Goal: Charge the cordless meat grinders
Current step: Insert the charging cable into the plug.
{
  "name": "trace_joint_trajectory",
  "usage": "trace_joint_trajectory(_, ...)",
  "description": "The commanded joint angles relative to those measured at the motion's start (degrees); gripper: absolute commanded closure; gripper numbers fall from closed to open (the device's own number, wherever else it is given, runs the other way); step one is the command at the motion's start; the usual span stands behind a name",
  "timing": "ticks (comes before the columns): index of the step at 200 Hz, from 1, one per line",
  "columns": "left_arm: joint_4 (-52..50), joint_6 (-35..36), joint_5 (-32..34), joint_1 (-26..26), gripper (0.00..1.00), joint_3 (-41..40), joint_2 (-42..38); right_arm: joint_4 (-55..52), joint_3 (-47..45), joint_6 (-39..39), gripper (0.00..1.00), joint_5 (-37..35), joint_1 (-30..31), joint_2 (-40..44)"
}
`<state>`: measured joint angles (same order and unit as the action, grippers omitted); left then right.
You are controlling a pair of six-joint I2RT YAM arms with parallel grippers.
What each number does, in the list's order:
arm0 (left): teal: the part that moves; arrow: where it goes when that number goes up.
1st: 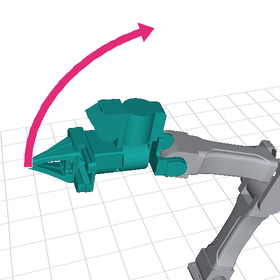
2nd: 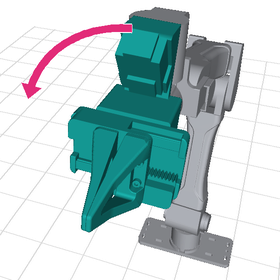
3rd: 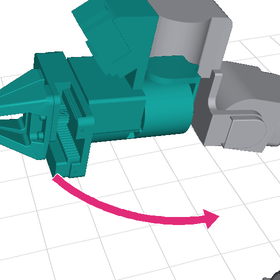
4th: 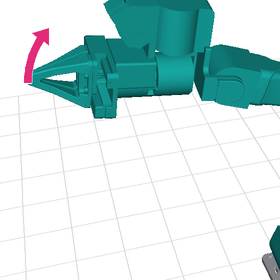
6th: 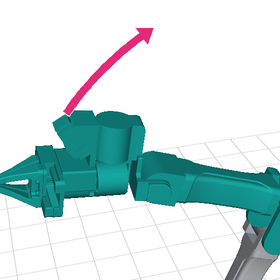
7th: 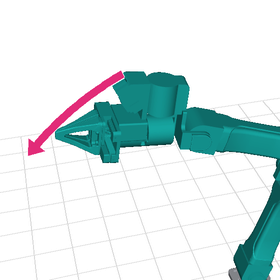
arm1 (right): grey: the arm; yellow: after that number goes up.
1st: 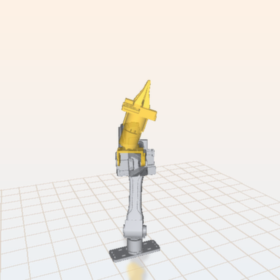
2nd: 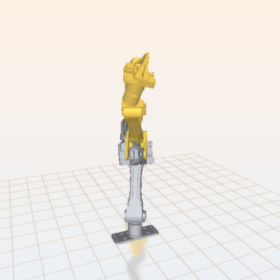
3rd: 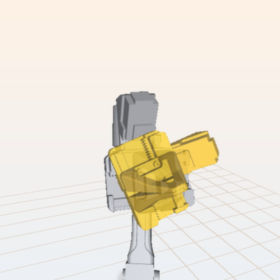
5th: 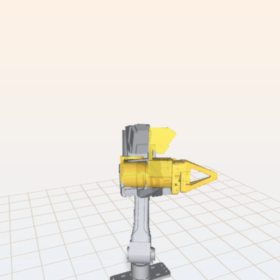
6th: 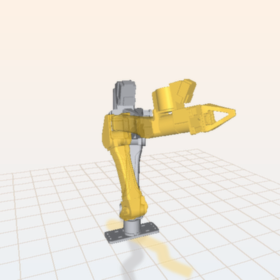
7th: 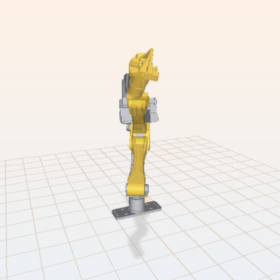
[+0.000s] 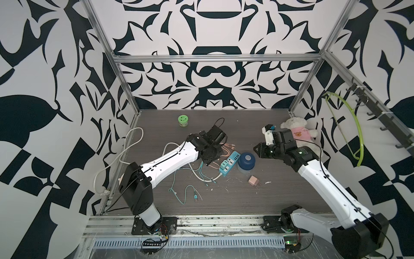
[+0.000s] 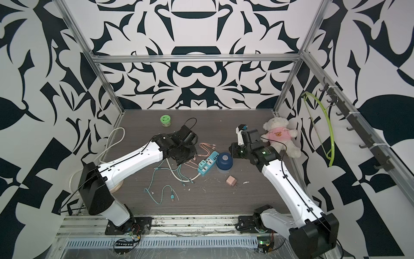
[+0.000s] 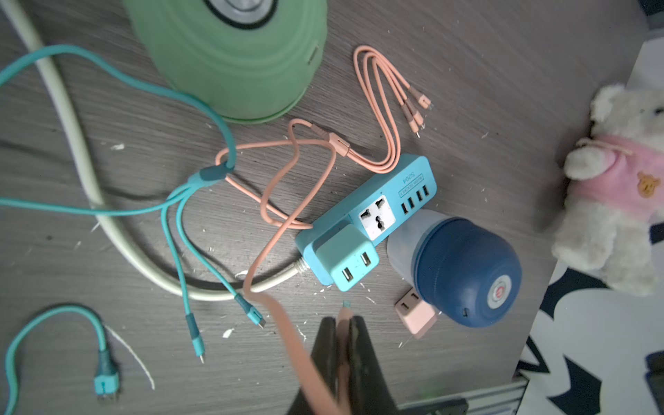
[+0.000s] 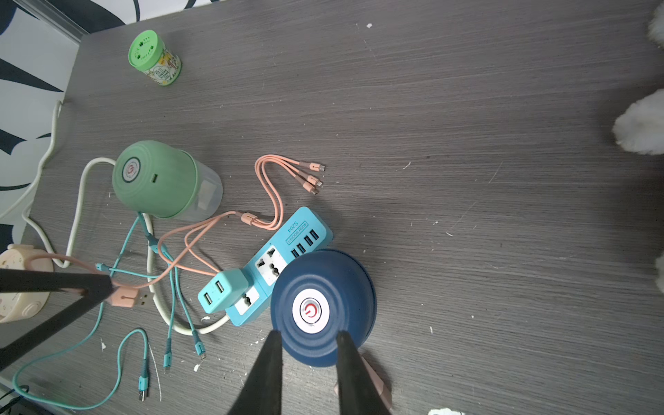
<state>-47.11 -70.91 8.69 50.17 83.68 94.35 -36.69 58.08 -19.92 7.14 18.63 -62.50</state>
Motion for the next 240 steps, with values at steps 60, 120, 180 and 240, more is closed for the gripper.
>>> trace_joint_trajectory(60,-18.07,-18.13,11.42,5.99,1.0,13.08,9.4,-0.14,-1.21,2.72,0.77,-0.66,0.34,4.35)
trace_joint_trajectory(120,-18.92,-22.56,11.82,7.43,1.0,14.01,11.11,-0.59,-1.5,4.29,0.77,0.32,0.35,5.11)
trace_joint_trajectory(180,-23.62,-24.34,12.67,8.46,1.0,19.49,15.38,-0.78,-1.92,4.45,0.78,0.42,0.36,5.81)
trace_joint_trajectory(240,-26.37,-25.53,11.8,9.33,1.0,23.54,19.33,-1.0,-2.2,4.11,0.78,0.37,0.37,6.69)
